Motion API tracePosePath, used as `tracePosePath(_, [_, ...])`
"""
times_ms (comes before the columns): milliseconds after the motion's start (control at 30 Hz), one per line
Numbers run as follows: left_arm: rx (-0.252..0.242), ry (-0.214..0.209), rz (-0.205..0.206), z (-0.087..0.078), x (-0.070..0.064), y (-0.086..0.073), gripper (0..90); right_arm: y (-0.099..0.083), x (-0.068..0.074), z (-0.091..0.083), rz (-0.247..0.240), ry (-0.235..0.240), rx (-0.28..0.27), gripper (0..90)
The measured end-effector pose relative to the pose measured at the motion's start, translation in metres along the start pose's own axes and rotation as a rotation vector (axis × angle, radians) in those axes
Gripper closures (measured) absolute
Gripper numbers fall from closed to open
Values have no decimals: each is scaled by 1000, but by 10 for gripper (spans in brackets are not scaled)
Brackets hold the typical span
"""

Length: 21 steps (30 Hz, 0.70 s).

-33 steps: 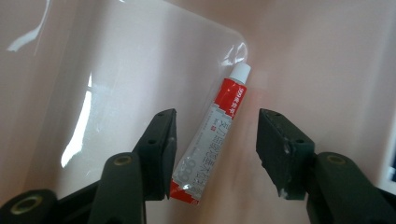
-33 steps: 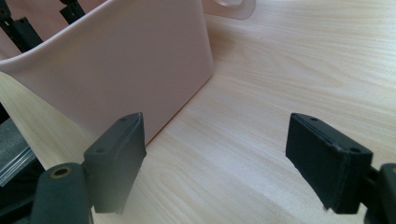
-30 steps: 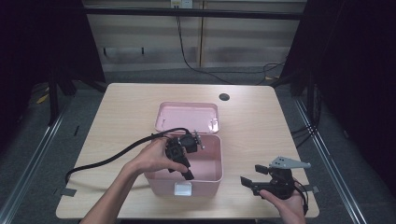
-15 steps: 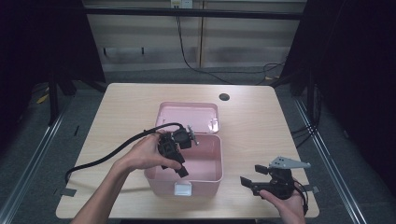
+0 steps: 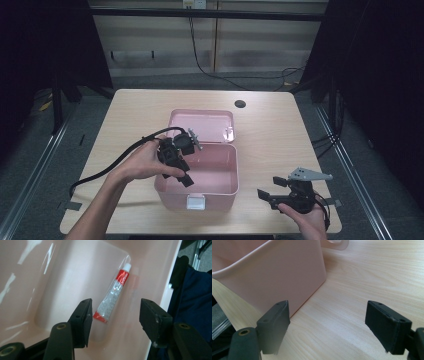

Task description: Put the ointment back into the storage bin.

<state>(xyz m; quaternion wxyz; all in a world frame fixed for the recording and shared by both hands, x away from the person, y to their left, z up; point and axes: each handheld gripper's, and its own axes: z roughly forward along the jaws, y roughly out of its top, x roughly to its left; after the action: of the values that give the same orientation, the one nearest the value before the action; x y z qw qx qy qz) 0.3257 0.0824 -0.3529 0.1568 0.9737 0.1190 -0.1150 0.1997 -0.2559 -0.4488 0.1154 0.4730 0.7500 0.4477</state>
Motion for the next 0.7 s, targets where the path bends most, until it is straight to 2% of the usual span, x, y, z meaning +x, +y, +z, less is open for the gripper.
tracePosePath(133, [-14,7,-9,-7,2,-6,443,0,0,0,2,-1,4,196])
tracePosePath(167, [-29,16,-28,-10,2,-9,443,0,0,0,2,-2,4,196])
tracePosePath(367, [-44,43,-28,-22,-1,-19,435,0,0,0,2,-3,1,196])
tracePosePath(500, [-55,42,-29,-29,0,-26,435,0,0,0,1,-3,0,196])
tracePosePath(600, [-77,55,-44,-35,0,-34,434,0,0,0,1,-4,2,196])
tracePosePath(633, [-72,70,-35,-36,0,-36,434,0,0,0,2,-4,2,196])
tracePosePath(667, [-78,68,-56,-37,0,-39,434,0,0,0,1,-5,1,196])
tracePosePath(700, [-82,67,-59,-38,0,-41,434,0,0,0,2,-5,0,196])
